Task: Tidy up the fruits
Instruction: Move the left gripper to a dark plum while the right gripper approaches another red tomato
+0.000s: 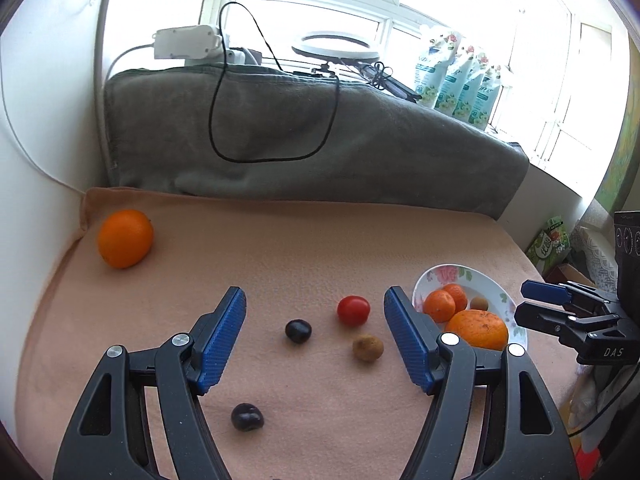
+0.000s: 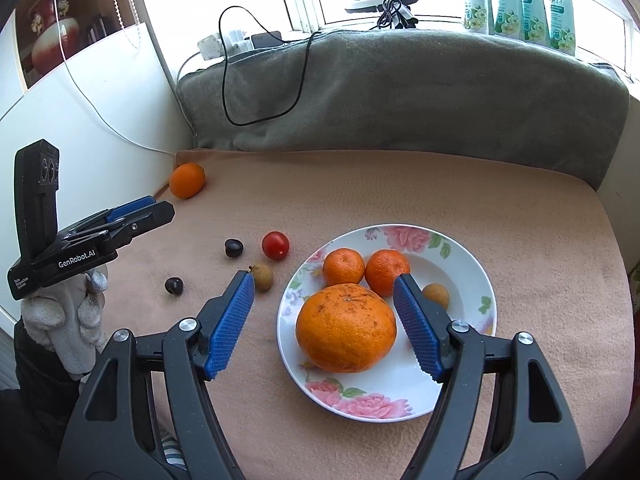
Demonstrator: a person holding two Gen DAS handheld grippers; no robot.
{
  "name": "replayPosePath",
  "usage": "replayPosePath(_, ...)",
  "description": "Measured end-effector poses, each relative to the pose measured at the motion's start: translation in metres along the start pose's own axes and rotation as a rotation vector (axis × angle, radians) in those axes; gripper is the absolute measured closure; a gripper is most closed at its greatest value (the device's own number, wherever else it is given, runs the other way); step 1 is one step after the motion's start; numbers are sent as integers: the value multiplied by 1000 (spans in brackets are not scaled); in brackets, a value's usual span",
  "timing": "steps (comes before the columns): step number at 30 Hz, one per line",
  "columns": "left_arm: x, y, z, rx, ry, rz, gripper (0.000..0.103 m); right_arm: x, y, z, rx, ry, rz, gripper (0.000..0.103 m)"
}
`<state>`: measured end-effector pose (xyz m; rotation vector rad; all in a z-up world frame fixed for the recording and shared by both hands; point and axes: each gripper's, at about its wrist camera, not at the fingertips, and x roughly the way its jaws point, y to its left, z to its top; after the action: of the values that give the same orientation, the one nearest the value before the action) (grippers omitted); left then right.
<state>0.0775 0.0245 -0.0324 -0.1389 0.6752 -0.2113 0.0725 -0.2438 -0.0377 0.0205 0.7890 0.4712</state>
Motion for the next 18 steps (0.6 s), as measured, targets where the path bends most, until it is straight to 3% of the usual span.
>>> replayPosePath(9, -21, 42, -20, -59, 3, 66, 31, 26, 19, 18, -35, 37, 48, 28)
replayPosePath(18, -21, 52, -42, -92, 38, 49, 32, 60, 32, 35, -36, 100, 87, 31)
